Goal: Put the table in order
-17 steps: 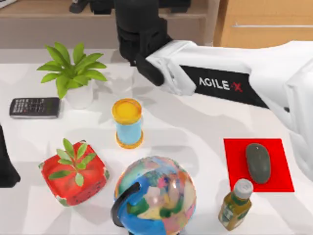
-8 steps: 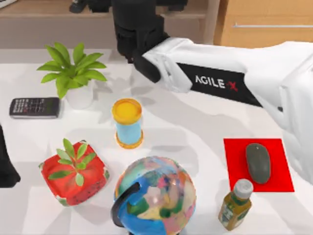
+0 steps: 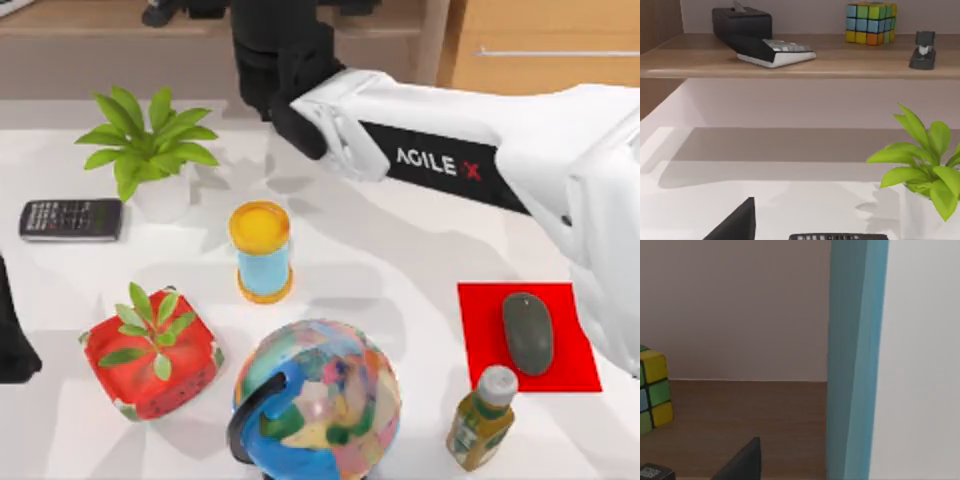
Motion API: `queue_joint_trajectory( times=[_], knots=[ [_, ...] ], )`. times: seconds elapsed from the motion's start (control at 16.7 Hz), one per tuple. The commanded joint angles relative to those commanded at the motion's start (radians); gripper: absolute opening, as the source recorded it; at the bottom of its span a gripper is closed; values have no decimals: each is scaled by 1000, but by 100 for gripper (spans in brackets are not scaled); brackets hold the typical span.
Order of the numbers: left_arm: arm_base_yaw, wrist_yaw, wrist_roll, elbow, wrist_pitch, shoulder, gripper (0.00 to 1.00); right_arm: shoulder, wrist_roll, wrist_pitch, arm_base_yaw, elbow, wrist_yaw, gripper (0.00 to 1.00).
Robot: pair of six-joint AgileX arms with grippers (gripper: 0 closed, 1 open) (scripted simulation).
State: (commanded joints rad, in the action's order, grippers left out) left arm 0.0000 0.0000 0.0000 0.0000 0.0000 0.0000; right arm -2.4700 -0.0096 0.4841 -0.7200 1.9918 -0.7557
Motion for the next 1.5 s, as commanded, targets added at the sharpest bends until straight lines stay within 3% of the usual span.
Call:
queue_joint_trajectory(
  times=[0.66, 1.26, 1.5],
  knots=[
    [0, 0, 0, 0, 0, 0, 100, 0, 0, 0, 0, 0, 0, 2],
    [0, 0, 0, 0, 0, 0, 100, 5, 2, 1, -6, -3, 0, 0],
    [0, 0, 0, 0, 0, 0, 100, 80, 3, 26, -31, -107, -28, 0]
  ],
)
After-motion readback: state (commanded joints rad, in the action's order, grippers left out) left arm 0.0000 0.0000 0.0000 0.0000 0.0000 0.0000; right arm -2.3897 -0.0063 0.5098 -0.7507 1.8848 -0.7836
